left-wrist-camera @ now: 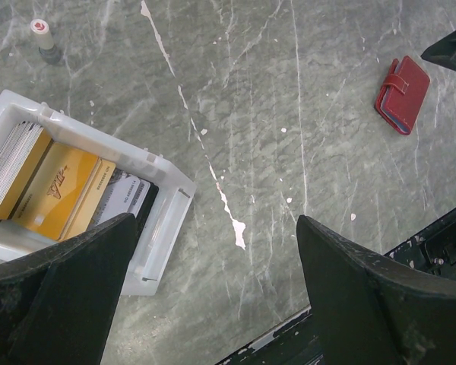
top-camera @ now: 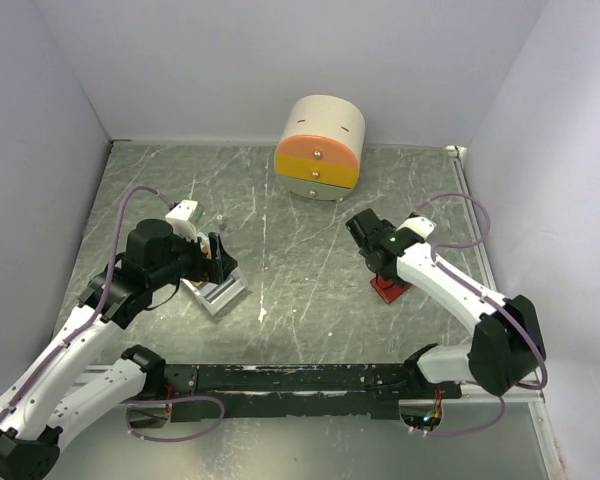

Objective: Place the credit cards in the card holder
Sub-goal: Pick up the card holder from the center of the board.

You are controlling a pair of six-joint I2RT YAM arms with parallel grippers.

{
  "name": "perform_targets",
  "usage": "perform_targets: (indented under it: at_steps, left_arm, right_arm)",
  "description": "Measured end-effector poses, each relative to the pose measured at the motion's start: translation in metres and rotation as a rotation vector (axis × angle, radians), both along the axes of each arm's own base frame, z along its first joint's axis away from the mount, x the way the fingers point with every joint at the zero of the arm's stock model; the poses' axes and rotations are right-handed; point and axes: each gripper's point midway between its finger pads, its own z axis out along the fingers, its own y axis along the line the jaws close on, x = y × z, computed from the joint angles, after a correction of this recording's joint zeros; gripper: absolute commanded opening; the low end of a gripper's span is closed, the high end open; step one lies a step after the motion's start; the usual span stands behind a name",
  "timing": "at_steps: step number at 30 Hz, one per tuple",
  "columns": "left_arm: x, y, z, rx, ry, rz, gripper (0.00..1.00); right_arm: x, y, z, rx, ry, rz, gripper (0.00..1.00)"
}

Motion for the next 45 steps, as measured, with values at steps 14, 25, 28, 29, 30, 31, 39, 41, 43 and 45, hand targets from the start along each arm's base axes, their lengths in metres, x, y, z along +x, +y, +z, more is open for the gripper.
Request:
perform_targets:
  at_steps: [14,25,28,29,30,31,39,41,43,45]
  left_arm:
    - [-0.001,0.001,0.003,-0.006,-0.01,0.0,0.98]
    - [-0.001,0.001,0.003,-0.006,-0.01,0.0,0.98]
    - [-0.001,0.0,0.002,-0.004,-0.007,0.0,0.98]
    - [-0.001,0.0,0.002,-0.004,-0.006,0.0,0.98]
    - [-0.001,0.0,0.002,-0.003,-0.005,0.0,0.98]
    - [-0.001,0.0,0.002,-0.003,-0.005,0.0,0.98]
    - [0.0,0.0,0.001,-0.002,-0.003,0.0,0.96]
    - [0.0,0.0,0.001,-0.002,-0.003,0.0,0.95]
    - [0.0,0.0,0.001,-0.002,-0.003,-0.001,0.94]
    - [0.0,0.0,0.0,-0.003,-0.002,-0.002,0.91]
  right_arm:
    - [0.004,-0.035,-0.057,-0.027,0.162,-0.174,0.92]
    - [-0.002,-0.04,-0.094,0.031,0.237,-0.196,1.0]
    - [0.001,-0.037,-0.098,0.047,0.237,-0.181,0.98]
    - [0.003,-0.036,-0.098,0.051,0.235,-0.177,0.96]
    - [0.004,-0.035,-0.098,0.052,0.233,-0.172,0.95]
    - [0.005,-0.035,-0.099,0.054,0.23,-0.168,0.94]
    - [0.01,-0.028,-0.101,0.09,0.201,-0.116,0.82]
    - [0.009,-0.025,-0.102,0.105,0.191,-0.086,0.79]
    - [0.008,-0.022,-0.103,0.119,0.184,-0.04,0.76]
    - [0.007,-0.018,-0.102,0.134,0.177,0.011,0.74]
